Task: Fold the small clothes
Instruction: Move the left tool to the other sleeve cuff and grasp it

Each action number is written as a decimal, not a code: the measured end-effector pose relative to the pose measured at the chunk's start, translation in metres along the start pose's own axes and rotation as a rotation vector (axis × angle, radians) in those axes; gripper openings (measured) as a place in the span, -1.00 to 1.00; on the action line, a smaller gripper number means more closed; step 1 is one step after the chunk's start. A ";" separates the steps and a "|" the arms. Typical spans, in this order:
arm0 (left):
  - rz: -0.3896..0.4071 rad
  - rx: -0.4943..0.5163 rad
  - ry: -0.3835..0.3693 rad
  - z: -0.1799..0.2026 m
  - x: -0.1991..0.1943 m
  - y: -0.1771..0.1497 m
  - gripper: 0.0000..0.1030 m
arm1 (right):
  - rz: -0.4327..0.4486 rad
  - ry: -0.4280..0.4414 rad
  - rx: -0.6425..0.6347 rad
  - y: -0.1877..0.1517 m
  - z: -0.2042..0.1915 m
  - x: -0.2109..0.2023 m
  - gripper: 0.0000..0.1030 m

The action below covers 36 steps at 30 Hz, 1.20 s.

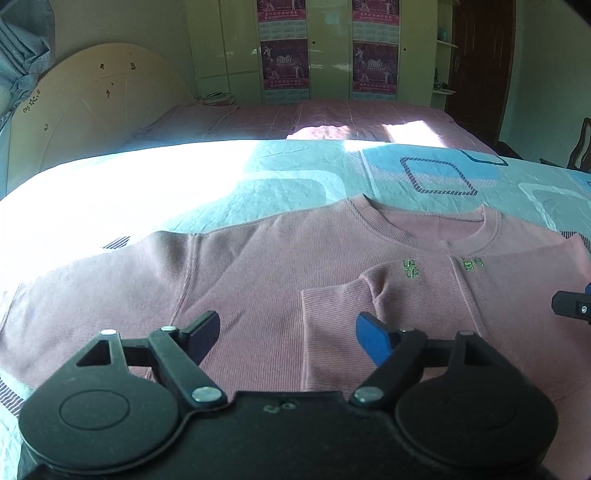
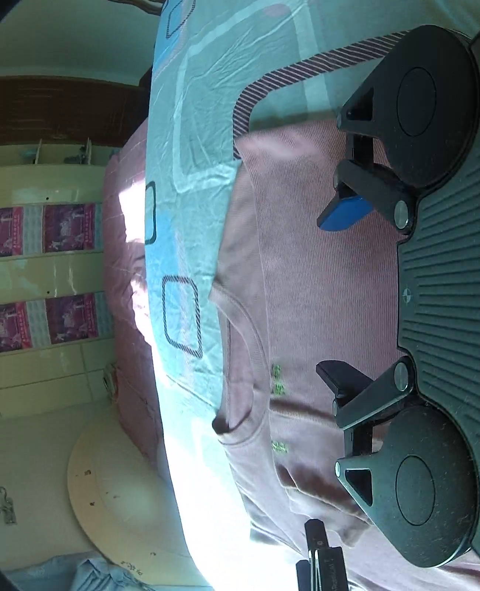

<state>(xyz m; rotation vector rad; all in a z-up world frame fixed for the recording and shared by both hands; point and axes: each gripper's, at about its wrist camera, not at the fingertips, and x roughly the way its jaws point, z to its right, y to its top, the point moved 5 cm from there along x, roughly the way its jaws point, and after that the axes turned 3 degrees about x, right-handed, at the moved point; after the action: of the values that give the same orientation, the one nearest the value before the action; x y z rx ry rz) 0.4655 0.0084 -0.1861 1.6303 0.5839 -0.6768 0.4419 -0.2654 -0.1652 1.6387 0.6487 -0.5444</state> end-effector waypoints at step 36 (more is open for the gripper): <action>-0.098 -0.426 0.288 -0.329 -0.018 -0.078 0.57 | -0.115 0.034 -0.063 -0.020 -0.185 0.077 0.07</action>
<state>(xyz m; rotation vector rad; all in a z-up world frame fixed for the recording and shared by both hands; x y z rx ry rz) 0.4344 0.3452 -0.1899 1.3089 0.9525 -0.3550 0.4836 -0.0715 -0.2013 1.5610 0.7817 -0.5744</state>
